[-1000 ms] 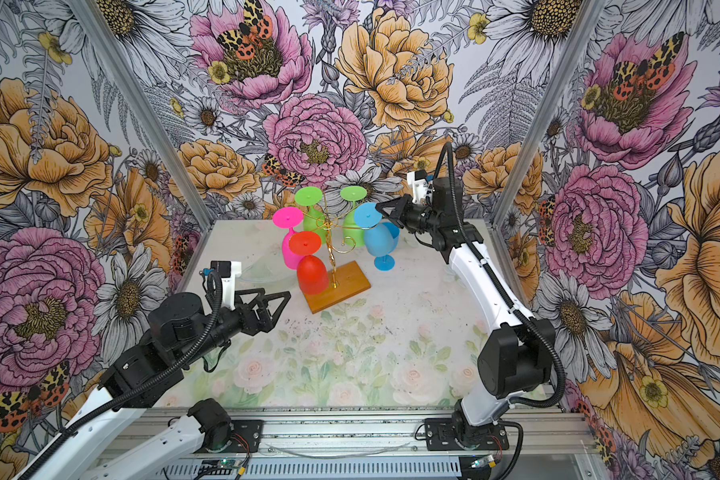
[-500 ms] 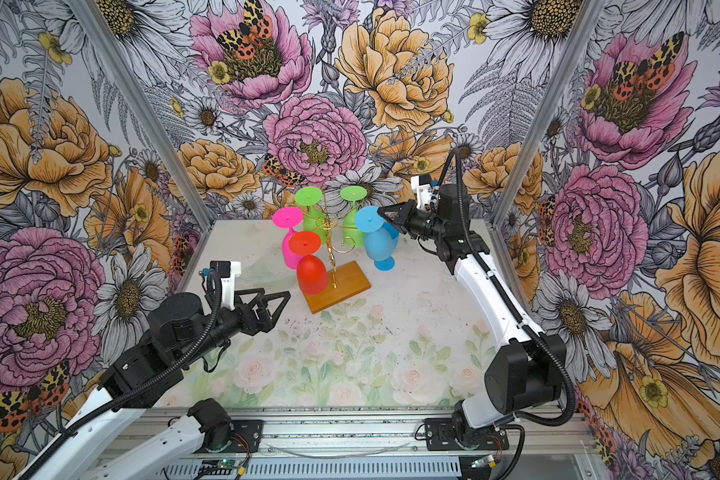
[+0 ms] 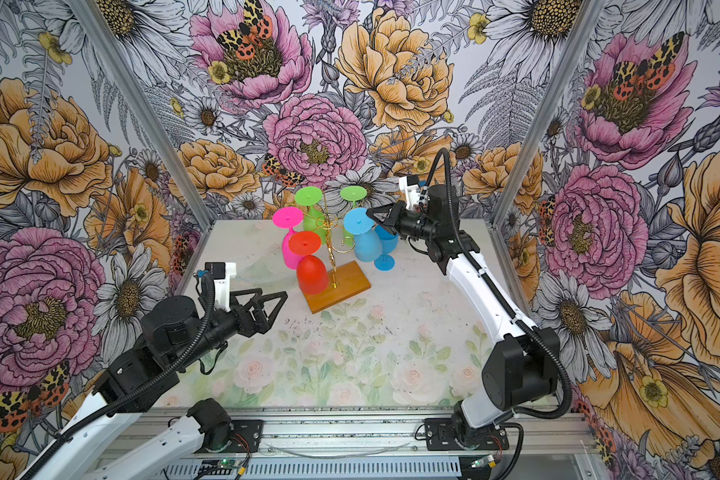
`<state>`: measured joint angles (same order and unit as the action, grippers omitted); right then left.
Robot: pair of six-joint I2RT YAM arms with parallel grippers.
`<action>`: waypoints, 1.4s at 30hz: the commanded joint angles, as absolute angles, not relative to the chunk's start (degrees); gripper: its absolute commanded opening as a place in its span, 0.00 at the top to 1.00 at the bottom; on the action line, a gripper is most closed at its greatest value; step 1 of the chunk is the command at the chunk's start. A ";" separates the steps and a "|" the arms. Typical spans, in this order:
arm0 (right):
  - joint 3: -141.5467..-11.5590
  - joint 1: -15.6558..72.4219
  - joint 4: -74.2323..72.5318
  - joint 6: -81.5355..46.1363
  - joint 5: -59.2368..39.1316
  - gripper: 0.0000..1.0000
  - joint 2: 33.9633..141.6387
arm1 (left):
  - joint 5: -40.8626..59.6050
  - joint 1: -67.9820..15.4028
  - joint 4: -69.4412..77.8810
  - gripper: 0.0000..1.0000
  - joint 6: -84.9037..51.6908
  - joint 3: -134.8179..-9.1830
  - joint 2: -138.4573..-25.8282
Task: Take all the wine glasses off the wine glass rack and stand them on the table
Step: 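Lift the blue glass off the rack hook and pull it back with the right gripper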
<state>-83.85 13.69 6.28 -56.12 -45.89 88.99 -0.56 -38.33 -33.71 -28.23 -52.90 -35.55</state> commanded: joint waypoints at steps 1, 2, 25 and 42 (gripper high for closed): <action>-85.96 13.78 0.04 -58.55 -47.08 1.00 90.57 | -0.60 -37.73 -34.22 0.01 -29.34 -52.29 -35.24; -85.97 13.69 -1.22 -59.60 -47.30 1.00 91.12 | -0.67 -37.72 -34.56 0.01 -29.48 -52.45 -35.43; -87.55 9.72 -5.52 -61.79 -43.60 1.00 94.58 | 0.44 -37.42 -35.87 0.01 -29.51 -54.32 -37.59; -76.66 3.67 -0.65 -57.02 -43.90 1.00 81.20 | 5.40 -37.44 -34.18 0.01 -31.37 -56.16 -39.53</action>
<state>-77.73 4.45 -2.28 -60.58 -44.16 86.91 2.96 -37.95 -35.64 -30.24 -55.13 -39.29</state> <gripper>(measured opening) 0.049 0.987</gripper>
